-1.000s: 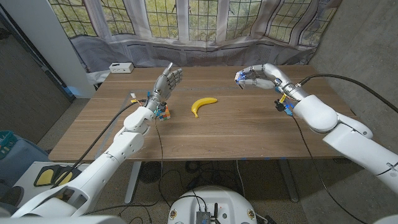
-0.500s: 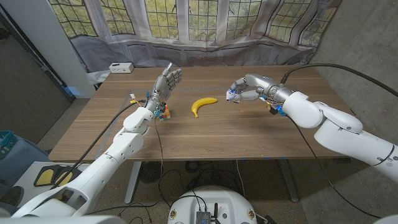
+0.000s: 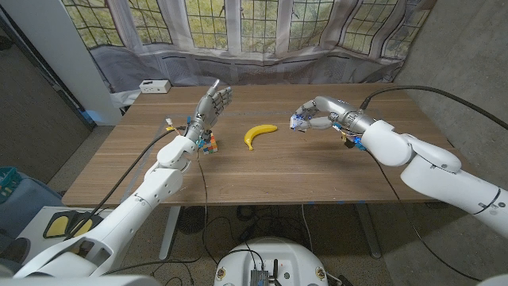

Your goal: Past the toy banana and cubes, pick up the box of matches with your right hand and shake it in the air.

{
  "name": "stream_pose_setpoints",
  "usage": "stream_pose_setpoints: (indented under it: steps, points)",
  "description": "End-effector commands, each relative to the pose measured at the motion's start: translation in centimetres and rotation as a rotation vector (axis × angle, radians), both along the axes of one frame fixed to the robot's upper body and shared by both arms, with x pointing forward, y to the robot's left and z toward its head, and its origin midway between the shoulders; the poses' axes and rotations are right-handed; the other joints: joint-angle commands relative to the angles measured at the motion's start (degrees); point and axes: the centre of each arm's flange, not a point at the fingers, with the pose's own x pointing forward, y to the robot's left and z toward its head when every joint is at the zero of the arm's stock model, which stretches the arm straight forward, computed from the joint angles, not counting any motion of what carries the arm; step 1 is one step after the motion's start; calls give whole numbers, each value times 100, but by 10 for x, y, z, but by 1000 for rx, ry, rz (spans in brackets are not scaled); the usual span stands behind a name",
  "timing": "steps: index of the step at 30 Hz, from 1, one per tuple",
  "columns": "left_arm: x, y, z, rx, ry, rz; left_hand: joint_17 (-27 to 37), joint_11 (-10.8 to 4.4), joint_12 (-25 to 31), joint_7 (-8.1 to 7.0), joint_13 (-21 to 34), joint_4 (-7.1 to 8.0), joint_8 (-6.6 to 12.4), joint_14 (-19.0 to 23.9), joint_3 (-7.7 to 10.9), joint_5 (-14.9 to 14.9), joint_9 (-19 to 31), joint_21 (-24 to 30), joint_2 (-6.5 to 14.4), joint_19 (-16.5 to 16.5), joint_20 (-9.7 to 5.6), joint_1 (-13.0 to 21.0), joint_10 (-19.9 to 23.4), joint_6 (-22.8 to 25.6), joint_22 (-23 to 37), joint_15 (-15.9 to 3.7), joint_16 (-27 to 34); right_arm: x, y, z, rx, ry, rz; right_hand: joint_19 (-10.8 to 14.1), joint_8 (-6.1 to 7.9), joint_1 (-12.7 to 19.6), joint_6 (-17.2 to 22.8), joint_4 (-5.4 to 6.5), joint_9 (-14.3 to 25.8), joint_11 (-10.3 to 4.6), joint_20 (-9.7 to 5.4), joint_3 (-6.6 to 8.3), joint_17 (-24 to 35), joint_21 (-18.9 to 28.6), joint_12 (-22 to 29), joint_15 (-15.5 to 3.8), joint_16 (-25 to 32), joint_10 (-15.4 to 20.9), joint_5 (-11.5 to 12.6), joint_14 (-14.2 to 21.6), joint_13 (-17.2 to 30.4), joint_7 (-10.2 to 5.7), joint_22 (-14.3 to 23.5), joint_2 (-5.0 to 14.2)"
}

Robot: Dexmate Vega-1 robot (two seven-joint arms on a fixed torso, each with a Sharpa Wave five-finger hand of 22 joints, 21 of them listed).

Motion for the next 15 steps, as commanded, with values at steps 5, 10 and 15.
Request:
stream_pose_setpoints:
  steps: [5,10,15]
  points:
    - [3,-4,0,8,8,-7,21,-25,-2,-4,16,-40,31,23,20,-15,31,-3,7,-18,42,-40,33,52,21,-18,5,2,-90,-12,780,-55,262,-2,-7,212,128,4,18,16,10,34,29,-9,-29,-289,25,27,22,20,22,-26,35,227]
    - [3,-5,0,11,13,-6,22,-20,-1,-6,16,-42,32,24,20,-16,31,-2,8,-17,40,-42,36,55,21,-15,5,3,-116,-25,983,-96,330,5,-11,204,139,17,18,-4,-32,19,47,-8,-34,-338,45,31,19,41,22,-32,36,239]
    - [4,-5,0,11,14,-6,21,-16,-2,-11,16,-45,31,19,20,-16,31,-2,9,-17,40,-44,36,53,21,-8,3,4,-138,-43,1191,-100,408,-1,-22,181,130,37,18,4,-71,6,55,-12,-38,-367,42,36,15,30,21,-38,36,249]
